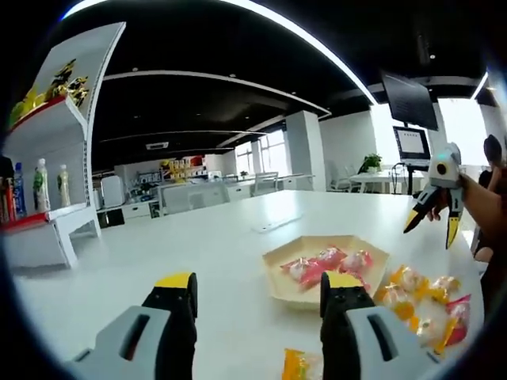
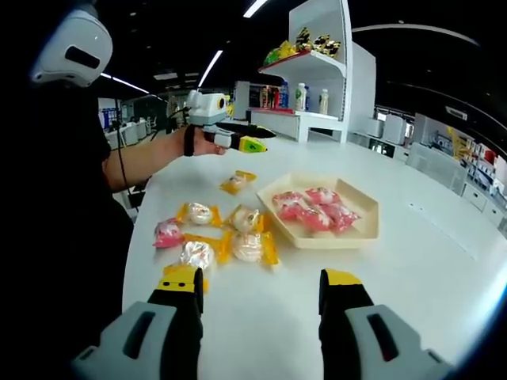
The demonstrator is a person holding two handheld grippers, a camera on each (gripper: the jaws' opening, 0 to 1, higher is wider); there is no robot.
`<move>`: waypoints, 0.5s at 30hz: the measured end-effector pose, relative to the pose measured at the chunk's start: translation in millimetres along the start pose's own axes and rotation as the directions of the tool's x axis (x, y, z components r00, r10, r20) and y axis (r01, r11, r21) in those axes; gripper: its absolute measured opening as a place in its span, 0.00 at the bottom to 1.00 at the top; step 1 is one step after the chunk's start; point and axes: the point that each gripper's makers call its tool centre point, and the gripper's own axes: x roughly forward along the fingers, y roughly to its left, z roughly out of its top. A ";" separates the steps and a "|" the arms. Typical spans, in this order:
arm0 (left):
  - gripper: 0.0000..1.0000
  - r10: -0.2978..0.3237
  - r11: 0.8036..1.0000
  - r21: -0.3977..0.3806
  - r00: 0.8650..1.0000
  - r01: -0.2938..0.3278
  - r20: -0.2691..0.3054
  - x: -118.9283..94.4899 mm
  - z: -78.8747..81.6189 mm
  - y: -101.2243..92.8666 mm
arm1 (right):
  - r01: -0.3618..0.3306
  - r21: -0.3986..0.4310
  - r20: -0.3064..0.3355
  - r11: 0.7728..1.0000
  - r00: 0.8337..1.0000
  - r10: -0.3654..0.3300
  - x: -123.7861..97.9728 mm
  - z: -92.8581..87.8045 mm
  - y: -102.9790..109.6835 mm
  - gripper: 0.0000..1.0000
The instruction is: Pick up the marshmallows scattered on the table and place them into the bowl on the table
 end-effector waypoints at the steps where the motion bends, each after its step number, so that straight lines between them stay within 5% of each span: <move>1: 0.61 -0.007 1.000 0.004 1.000 0.007 -0.010 -0.3 -1.7 -1.0 | -0.002 0.000 -0.002 1.000 1.000 0.002 0.3 -0.5 0.4 0.58; 11: 0.61 -0.108 0.992 0.050 0.988 0.115 -0.113 -3.9 -26.4 -17.8 | -0.007 0.002 -0.004 1.000 1.000 0.007 1.0 -1.2 2.1 0.58; 15: 0.61 -0.152 0.985 0.067 0.983 0.159 -0.103 -7.4 -26.3 -24.6 | -0.004 0.003 -0.007 1.000 1.000 0.004 0.4 -1.9 1.0 0.58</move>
